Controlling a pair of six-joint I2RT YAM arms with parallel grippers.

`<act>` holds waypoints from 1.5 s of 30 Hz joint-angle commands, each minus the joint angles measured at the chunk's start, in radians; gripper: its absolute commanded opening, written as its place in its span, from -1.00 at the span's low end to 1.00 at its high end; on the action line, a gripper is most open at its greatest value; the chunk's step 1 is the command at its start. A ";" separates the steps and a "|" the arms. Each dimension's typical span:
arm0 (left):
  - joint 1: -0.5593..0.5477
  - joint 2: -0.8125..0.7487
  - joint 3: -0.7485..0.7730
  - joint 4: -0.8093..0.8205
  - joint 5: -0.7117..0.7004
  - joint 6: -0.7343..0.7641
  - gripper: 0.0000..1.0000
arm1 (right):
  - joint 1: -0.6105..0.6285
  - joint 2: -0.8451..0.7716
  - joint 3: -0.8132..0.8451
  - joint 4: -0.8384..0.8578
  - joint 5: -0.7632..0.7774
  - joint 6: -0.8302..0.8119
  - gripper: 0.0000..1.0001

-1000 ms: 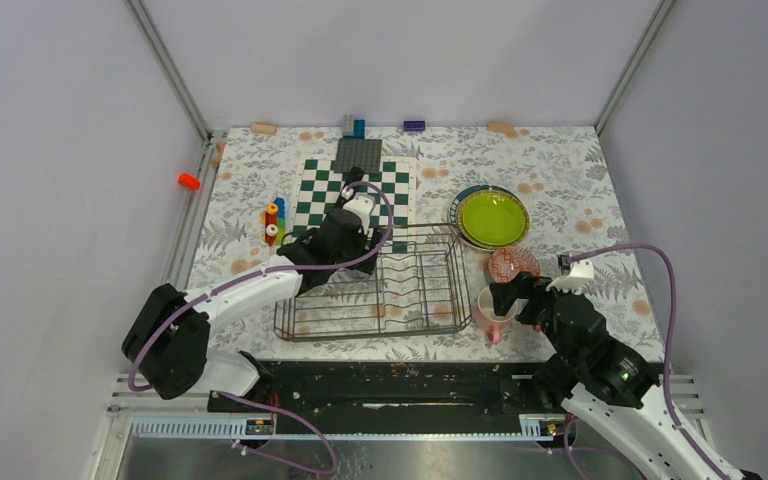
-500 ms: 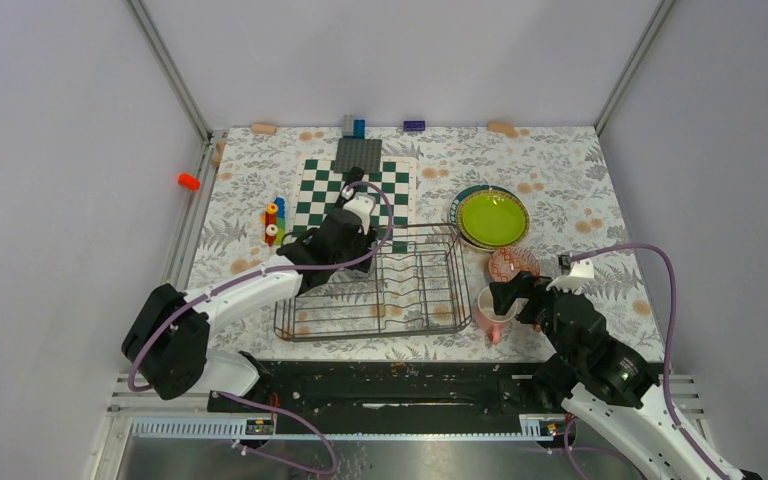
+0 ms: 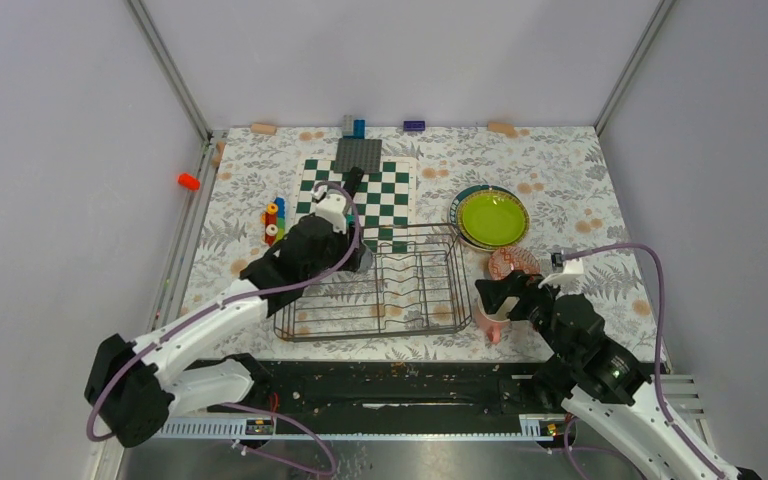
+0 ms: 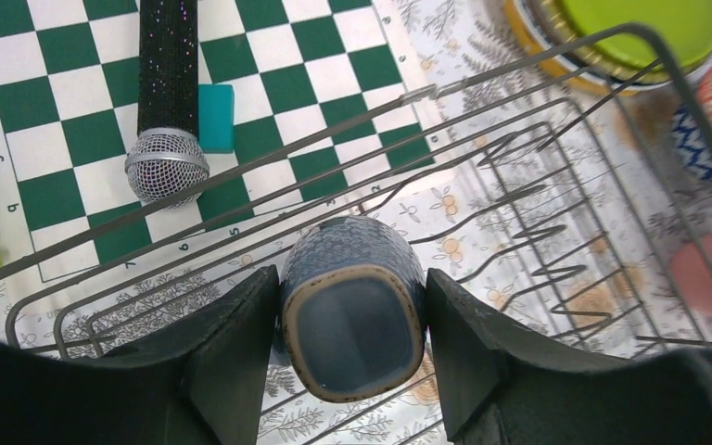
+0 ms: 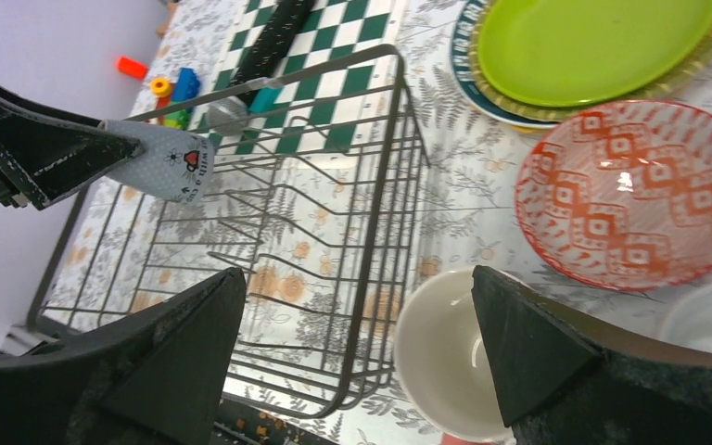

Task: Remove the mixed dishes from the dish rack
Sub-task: Pick up the cup from the dish rack.

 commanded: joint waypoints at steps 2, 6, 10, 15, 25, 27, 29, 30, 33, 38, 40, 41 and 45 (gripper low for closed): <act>0.008 -0.138 -0.031 0.142 0.051 -0.096 -1.00 | 0.008 -0.002 -0.054 0.215 -0.118 -0.002 0.99; 0.008 -0.207 -0.020 0.173 0.012 -0.189 -1.00 | 0.008 0.032 -0.105 0.427 -0.164 0.047 0.99; 0.008 -0.288 -0.055 0.314 0.079 -0.319 -1.00 | 0.007 0.107 -0.126 0.641 -0.279 0.055 0.99; 0.009 -0.358 -0.107 0.432 0.152 -0.487 -1.00 | 0.008 0.267 -0.126 0.849 -0.424 0.051 0.99; 0.008 -0.424 -0.193 0.645 0.245 -0.827 -1.00 | 0.008 0.537 -0.115 1.281 -0.579 0.118 0.85; 0.009 -0.436 -0.208 0.694 0.273 -0.848 -1.00 | 0.007 0.549 -0.109 1.289 -0.539 0.152 0.83; 0.008 -0.441 -0.212 0.720 0.293 -0.849 -1.00 | 0.008 0.543 -0.100 1.244 -0.440 0.206 0.81; 0.008 -0.445 -0.214 0.719 0.297 -0.850 -1.00 | 0.007 0.538 -0.091 1.203 -0.400 0.226 0.81; 0.008 -0.443 -0.231 0.763 0.319 -0.871 -1.00 | 0.007 0.542 -0.050 1.144 -0.387 0.255 0.81; 0.008 -0.428 -0.250 0.831 0.367 -0.894 -1.00 | 0.007 0.607 0.000 1.196 -0.462 0.284 0.76; 0.008 -0.417 -0.245 0.841 0.392 -0.896 -1.00 | 0.007 0.636 0.030 1.212 -0.507 0.275 0.71; 0.008 -0.413 -0.241 0.841 0.400 -0.897 -1.00 | 0.007 0.652 0.046 1.222 -0.535 0.274 0.69; 0.009 -0.396 -0.237 0.848 0.419 -0.909 -1.00 | 0.007 0.727 0.106 1.262 -0.623 0.287 0.55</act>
